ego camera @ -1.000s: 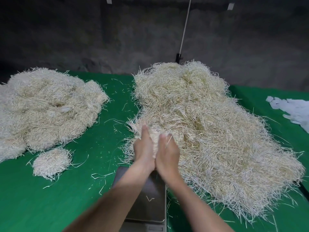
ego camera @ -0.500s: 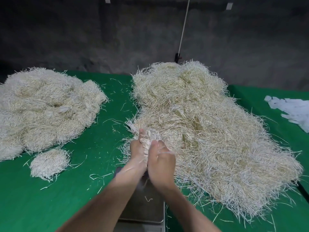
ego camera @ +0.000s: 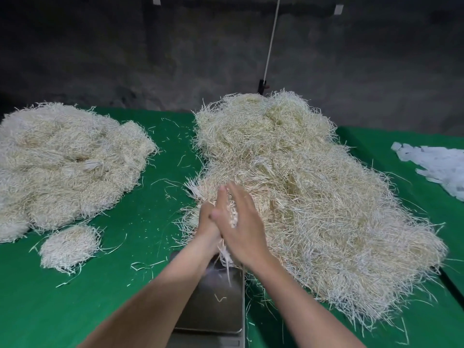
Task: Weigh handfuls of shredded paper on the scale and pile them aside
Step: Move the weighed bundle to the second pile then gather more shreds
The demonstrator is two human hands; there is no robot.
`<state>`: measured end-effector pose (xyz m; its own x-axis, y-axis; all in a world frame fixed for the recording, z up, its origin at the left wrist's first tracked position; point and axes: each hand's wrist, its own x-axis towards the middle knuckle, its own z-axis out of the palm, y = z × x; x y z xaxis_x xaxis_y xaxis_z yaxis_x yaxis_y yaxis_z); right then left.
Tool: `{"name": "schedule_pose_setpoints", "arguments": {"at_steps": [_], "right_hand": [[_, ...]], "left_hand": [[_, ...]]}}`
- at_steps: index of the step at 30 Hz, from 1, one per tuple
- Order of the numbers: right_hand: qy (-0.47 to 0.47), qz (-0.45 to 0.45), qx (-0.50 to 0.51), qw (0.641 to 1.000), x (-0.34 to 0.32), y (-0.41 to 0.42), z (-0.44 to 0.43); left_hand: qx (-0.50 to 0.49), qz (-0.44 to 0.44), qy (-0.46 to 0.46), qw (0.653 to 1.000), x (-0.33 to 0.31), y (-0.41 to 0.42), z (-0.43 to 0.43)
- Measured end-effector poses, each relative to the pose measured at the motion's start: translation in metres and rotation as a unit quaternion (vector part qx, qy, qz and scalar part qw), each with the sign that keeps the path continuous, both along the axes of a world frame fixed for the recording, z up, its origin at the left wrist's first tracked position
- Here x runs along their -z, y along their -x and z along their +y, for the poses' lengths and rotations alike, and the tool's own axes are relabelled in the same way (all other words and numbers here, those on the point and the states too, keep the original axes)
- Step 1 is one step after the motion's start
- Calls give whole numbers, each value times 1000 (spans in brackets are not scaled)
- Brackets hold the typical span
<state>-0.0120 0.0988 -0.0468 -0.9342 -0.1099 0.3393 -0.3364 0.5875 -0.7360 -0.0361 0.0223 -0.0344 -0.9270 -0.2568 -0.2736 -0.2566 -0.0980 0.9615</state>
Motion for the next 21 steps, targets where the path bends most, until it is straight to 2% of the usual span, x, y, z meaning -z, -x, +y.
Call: {"name": "schedule_pose_setpoints", "arguments": {"at_steps": [2,3,5,6,8,9,11,13,15,17,21], "right_hand": [[76,-5,63,995,-1,14,5],[118,-8,107,987,-2,19,9],[174,-18,178,968,-2,28,14],[185,-14,183,965,-2,28,11],[155,3,144,977,3,15,-5],[131,17,122,984,10,5,-14],[110,59,92,988,16,-13,-26],[120,48,102,986,7,-9,-21],[181,9,139,974,-4,3,-8],[241,9,158,958,-4,3,-8],[199,34,157,967,0,-14,-29]], "left_hand": [[45,-59,-140,987,-5,-6,-2],[68,-35,-167,983,-3,-13,0],[77,34,-120,989,0,-35,15],[68,48,-122,989,1,-40,23],[18,15,-228,973,0,-25,24],[-20,-1,-226,974,-5,-15,15],[-96,-19,-138,986,-10,1,-3],[-103,-11,-94,990,-5,-2,-6],[-92,-9,-75,993,0,-14,9],[-72,-12,-79,994,-2,-15,10],[-64,5,-143,988,-17,-12,-2]]}}
